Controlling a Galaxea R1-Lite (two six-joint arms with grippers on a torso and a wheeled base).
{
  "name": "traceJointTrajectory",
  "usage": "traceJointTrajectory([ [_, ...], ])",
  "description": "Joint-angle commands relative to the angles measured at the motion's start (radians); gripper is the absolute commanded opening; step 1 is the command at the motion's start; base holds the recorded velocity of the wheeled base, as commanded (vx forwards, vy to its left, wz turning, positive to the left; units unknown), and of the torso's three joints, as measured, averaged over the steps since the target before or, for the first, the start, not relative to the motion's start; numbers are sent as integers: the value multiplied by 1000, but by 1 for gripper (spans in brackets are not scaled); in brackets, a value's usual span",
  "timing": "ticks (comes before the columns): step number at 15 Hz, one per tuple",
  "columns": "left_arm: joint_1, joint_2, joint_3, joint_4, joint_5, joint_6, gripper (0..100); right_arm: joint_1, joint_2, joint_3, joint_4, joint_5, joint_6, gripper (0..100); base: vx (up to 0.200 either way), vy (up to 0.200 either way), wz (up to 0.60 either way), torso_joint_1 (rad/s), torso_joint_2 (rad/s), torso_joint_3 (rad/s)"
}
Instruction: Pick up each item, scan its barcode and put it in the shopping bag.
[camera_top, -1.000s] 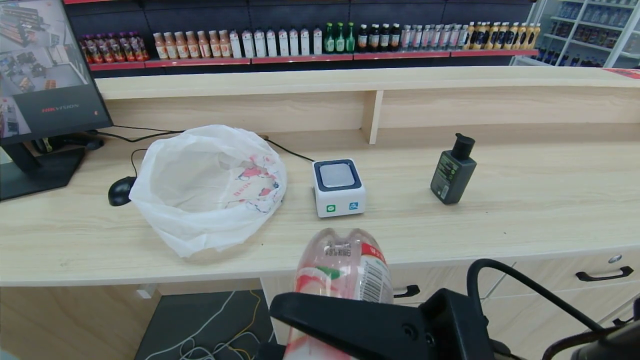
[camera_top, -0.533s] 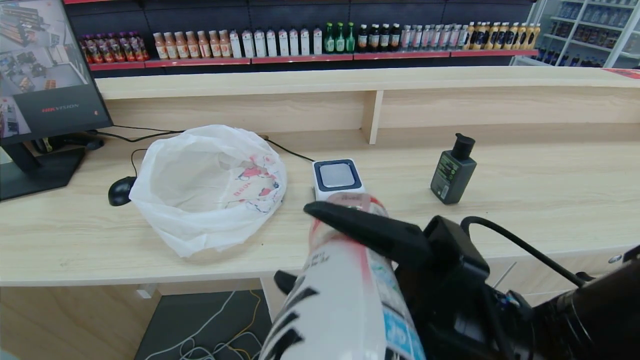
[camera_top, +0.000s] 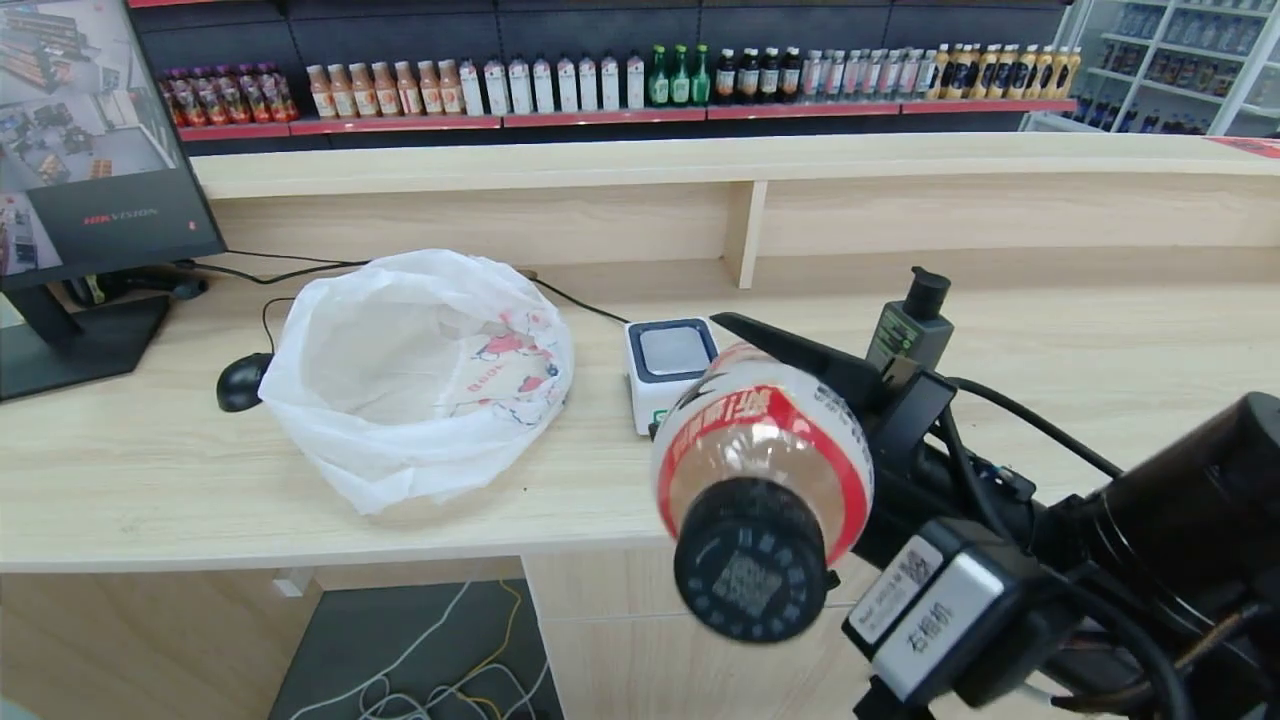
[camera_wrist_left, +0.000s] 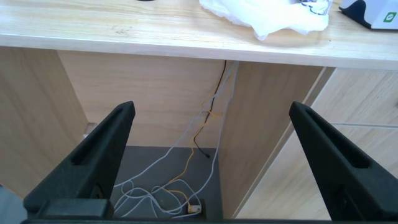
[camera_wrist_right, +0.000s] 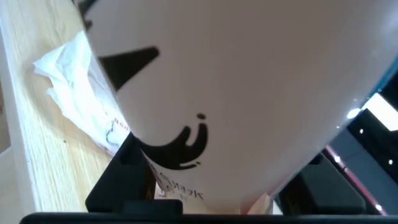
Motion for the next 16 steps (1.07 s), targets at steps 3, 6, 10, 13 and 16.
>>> traceJointTrajectory([
  [3,1,0,0,0,0,-1,100,-44,60,-10,0,-24,161,0,0,0,0,0,0,0],
  [6,1,0,0,0,0,-1,100,-44,63,-4,0,-193,262,0,0,0,0,0,0,0],
  [10,1,0,0,0,0,-1,100,5,54,-81,0,-320,446,0,0,0,0,0,0,0],
  [13,1,0,0,0,0,-1,100,28,27,-97,0,-307,557,0,0,0,0,0,0,0],
  [16,1,0,0,0,0,-1,100,65,13,-91,8,-323,581,0,0,0,0,0,0,0],
])
